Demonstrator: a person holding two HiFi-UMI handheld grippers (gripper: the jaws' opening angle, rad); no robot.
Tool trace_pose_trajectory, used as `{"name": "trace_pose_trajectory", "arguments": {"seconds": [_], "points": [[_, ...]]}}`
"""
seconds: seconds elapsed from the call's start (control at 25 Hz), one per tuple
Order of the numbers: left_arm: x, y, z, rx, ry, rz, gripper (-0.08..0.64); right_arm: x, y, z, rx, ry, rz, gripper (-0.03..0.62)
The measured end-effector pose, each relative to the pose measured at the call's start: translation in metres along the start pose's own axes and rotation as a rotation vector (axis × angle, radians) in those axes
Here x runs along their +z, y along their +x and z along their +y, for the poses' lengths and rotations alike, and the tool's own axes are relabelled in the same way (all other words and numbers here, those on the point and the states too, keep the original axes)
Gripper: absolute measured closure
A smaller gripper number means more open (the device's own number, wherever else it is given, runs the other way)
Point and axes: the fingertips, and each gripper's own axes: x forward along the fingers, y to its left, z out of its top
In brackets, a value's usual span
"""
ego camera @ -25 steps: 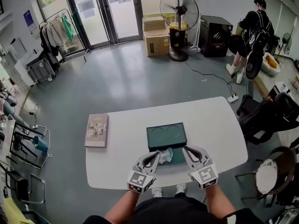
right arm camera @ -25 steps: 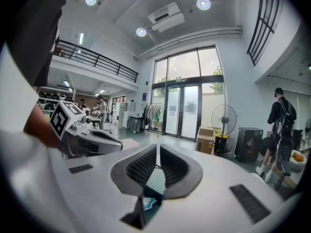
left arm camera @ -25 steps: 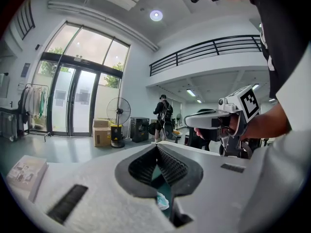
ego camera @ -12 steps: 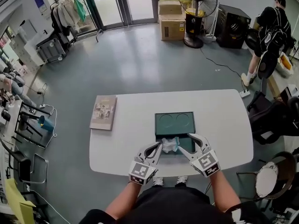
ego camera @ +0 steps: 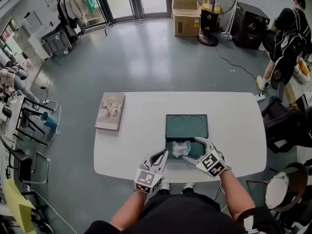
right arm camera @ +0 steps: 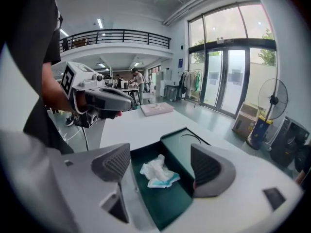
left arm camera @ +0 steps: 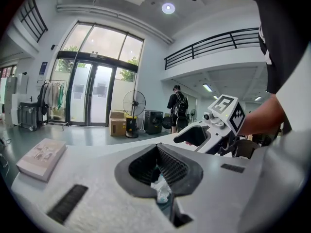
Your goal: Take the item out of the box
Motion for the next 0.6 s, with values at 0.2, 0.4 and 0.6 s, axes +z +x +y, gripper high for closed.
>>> {"name": "trace_pose_trajectory", "arguments": {"seconds": [0.2,0.4,0.6], "points": [[-0.003,-0.003,-0.005,0.007,-0.015,0.016,0.548,-0.017,0.018,0.002,0.048,0.003,0.061,0.179],[-0.010,-0.006,-0.005,0.014,-0.009,0.026,0.548,-0.029,0.035,-0.001,0.071,-0.093,0.134,0.184],[-0.009,-0.013,0.005,0.041,-0.014,0.034,0.548,-0.039,0.054,0.000,0.116,-0.151,0.202,0.193]]}}
